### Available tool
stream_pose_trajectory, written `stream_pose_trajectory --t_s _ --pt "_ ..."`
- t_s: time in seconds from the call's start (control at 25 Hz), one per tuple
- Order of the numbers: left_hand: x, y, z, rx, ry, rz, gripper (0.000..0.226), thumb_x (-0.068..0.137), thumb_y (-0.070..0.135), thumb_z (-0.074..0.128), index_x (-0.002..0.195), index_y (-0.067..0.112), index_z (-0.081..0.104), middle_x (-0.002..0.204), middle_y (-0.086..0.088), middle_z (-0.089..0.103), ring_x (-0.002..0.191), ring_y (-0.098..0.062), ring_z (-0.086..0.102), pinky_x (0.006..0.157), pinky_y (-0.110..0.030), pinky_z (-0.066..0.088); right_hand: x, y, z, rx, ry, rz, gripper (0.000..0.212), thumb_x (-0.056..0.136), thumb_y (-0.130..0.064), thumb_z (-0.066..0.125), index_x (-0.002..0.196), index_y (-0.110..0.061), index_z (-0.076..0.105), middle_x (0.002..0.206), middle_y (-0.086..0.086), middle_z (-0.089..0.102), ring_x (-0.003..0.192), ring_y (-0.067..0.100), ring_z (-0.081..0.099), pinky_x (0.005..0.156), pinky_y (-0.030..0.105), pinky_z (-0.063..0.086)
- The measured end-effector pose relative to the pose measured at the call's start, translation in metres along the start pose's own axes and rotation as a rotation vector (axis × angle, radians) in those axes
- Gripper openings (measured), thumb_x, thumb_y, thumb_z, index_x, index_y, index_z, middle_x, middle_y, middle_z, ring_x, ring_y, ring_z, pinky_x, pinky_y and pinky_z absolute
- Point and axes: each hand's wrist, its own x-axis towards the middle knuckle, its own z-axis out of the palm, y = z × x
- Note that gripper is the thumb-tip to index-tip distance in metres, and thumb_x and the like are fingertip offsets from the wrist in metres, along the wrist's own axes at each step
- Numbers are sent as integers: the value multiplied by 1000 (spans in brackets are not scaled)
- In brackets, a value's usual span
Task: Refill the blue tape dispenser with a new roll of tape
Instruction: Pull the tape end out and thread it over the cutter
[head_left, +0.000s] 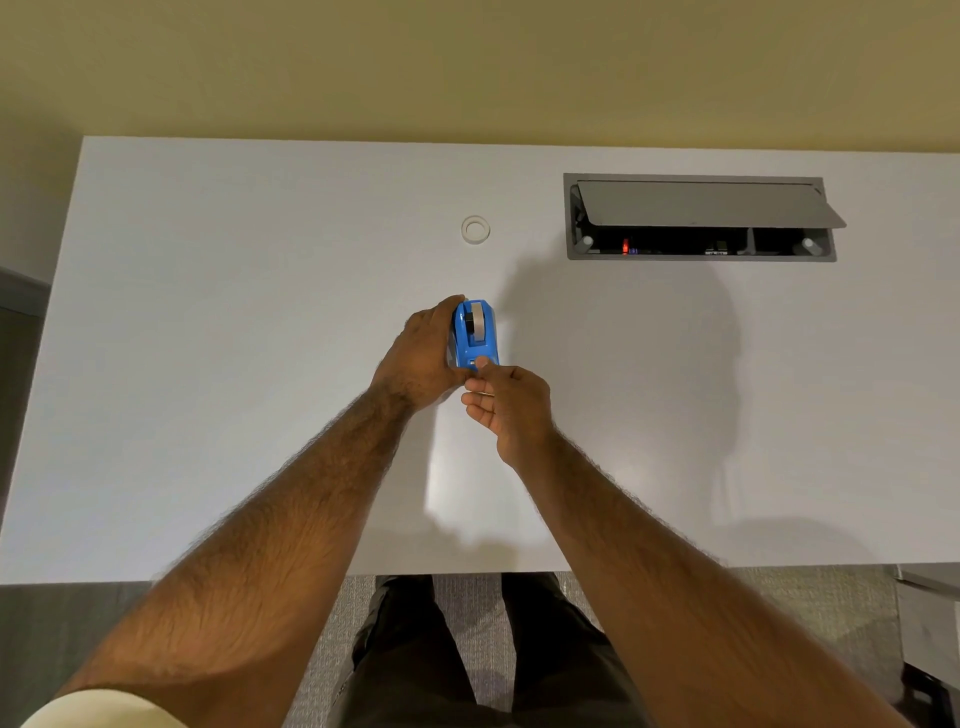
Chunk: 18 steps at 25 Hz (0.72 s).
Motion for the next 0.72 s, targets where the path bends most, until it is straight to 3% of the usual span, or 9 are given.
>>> stream_pose_trajectory --t_s 0.16,0.32,0.56,0.72 --pt "0 1 -3 8 -4 8 90 65 53 79 141 25 38 127 -1 61 106 -8 44 93 -28 34 4 5 -6 -11 9 -30 26 88 -34 69 100 -10 68 93 7 76 84 23 75 71 26 61" --pt "-1 5 -4 0 12 32 84 58 68 71 128 33 39 117 2 65 97 -7 48 83 -17 34 5 10 -11 -52 87 -51 15 89 -29 70 87 -14 68 90 10 76 80 24 75 67 26 61" --pt "-1 3 -4 11 -24 -4 93 66 48 86 142 23 39 130 -2 61 114 -17 53 99 -33 40 11 8 -15 -210 118 -103 27 91 -32 66 98 -6 66 90 10 75 77 26 74 67 30 61" --pt "1 8 -10 36 -44 13 94 68 45 86 145 20 38 128 -3 62 114 -19 54 103 -39 43 19 0 -14 -365 95 -198 21 90 -29 67 87 -8 66 81 8 72 63 18 70 60 24 60"
